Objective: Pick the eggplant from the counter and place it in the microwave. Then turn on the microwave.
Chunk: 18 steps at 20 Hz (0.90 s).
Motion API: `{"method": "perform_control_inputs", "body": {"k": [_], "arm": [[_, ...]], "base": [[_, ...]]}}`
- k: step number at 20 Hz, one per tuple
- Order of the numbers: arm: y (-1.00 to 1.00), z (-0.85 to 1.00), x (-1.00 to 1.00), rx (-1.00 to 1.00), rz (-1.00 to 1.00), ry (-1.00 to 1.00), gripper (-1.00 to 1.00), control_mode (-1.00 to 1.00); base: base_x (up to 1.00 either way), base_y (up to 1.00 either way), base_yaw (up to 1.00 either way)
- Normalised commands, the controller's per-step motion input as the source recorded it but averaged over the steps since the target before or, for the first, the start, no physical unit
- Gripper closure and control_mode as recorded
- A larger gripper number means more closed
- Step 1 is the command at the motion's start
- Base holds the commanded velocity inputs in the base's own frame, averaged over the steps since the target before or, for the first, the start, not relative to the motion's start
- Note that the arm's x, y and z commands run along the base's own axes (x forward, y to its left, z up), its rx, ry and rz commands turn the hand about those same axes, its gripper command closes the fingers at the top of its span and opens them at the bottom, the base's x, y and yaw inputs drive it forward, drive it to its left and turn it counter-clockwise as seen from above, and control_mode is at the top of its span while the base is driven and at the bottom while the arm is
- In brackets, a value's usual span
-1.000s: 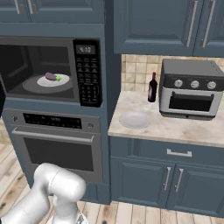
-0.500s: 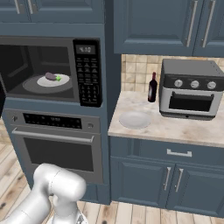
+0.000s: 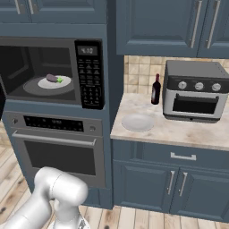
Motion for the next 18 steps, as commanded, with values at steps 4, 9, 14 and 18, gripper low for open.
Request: {"method": "perform_control_inputs", "body": {"k": [4,9,14,18], "arm": [[0.24,-0.09,0.27,0.0,-0.07,0.0,1.0,-1.0],[0.19,-0.1,0.27,0.0,-0.08,-0.01,1.0,-1.0],[0.22,-0.16,0.28,0.0,-0.08,-0.01,1.0,-1.0],[0.22,-0.16,0.27,0.0,-0.08,-0.01,1.0,-1.0]], "base": [[0.0,0.0,0.0],[0.0,0.0,0.0],[0.0,0.0,0.0],[0.0,0.0,0.0]]}}
